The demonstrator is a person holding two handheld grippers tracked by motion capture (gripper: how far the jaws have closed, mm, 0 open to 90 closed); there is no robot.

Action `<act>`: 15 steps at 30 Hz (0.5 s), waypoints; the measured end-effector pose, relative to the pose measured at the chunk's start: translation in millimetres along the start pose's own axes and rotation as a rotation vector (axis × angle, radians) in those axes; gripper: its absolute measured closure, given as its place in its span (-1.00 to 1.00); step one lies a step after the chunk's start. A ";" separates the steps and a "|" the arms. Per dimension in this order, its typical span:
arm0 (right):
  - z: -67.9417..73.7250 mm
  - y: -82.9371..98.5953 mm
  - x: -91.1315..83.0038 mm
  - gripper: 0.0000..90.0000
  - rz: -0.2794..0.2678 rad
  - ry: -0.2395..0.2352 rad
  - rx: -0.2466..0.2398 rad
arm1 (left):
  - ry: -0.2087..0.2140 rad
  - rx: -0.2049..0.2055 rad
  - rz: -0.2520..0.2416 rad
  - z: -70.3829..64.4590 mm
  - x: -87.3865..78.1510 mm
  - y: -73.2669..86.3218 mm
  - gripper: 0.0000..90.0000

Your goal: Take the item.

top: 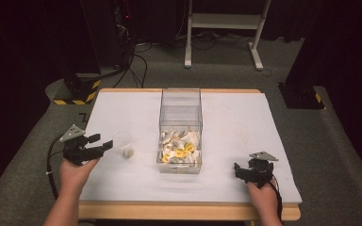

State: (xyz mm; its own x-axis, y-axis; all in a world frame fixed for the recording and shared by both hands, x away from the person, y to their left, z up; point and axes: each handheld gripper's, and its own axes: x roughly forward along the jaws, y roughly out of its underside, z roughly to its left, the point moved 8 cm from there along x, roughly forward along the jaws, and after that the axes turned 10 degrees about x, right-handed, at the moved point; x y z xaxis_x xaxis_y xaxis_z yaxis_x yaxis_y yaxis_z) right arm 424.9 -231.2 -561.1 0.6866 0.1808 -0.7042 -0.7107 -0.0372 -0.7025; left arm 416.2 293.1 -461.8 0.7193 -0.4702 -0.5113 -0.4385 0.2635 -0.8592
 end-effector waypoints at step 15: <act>0.0 0.1 -0.1 -0.74 0.000 0.000 -0.001 | 0.005 -0.038 0.116 6.9 11.6 73.6 -0.36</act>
State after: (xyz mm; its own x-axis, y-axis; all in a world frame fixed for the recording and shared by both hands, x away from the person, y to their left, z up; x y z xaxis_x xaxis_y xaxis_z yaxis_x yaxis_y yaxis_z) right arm 424.7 -231.2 -561.1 0.6867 0.1809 -0.7041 -0.7105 -0.0378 -0.7027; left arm 396.0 312.9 -531.1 0.6597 -0.4430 -0.6071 -0.5390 0.2841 -0.7930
